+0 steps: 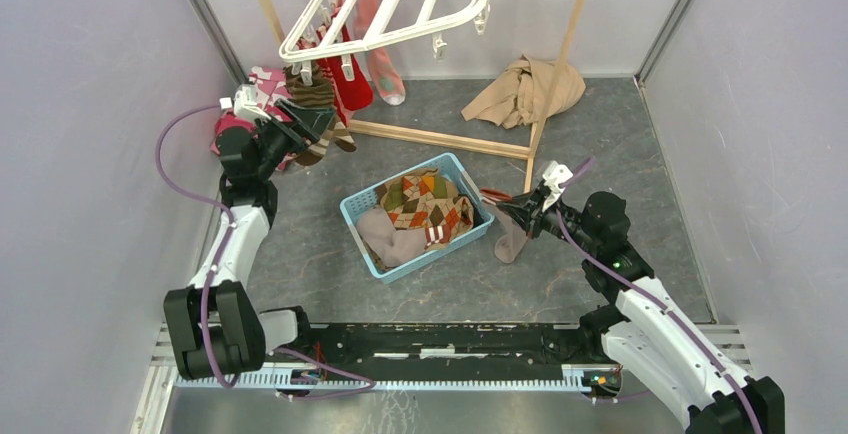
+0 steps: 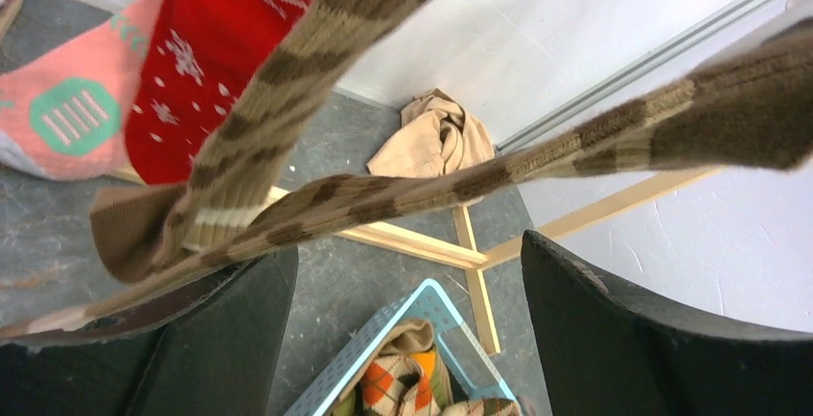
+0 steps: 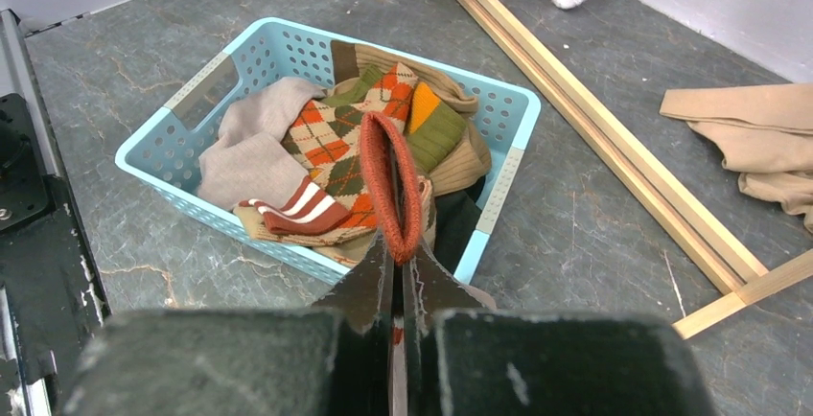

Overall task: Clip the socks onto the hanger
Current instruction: Rotate the hanger at the clothesline.

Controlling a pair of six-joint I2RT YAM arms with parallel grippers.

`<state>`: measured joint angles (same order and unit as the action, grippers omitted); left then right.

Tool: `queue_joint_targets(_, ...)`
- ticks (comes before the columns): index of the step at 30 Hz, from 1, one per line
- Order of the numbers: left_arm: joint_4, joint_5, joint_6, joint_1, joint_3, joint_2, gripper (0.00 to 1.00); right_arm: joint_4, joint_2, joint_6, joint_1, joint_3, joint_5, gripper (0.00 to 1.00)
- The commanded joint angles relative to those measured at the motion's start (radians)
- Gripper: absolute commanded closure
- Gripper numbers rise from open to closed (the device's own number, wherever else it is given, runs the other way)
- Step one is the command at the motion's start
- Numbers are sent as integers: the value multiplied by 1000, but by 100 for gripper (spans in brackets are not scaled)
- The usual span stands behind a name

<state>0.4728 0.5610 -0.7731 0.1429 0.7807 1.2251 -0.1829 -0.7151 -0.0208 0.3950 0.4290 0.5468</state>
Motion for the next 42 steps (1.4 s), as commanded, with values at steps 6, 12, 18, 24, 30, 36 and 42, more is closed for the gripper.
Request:
queue_joint_targets(6,-253,-34,92,7,-32,-161,6,-53,3,1,19,75,27,98)
queue_joint_targets(12,-362,-52,162,8,-46,-255,4,-64,-8,-1,34,85,27,99)
queue_joint_targets(18,-467,-24,251,8,-29,-336,4,-65,-22,2,47,102,26,99)
queue_joint_targets(24,-478,185,296,2,-30,-449,6,-67,-36,3,56,115,25,99)
queue_joint_targets(30,-465,364,371,-125,15,-520,5,-59,-56,8,57,151,32,100)
queue_joint_targets(36,-160,414,235,-207,-42,-580,3,-103,-113,-7,75,176,41,100)
queue_joint_targets(42,287,193,189,-402,-127,-474,0,-123,-143,-12,97,195,21,100)
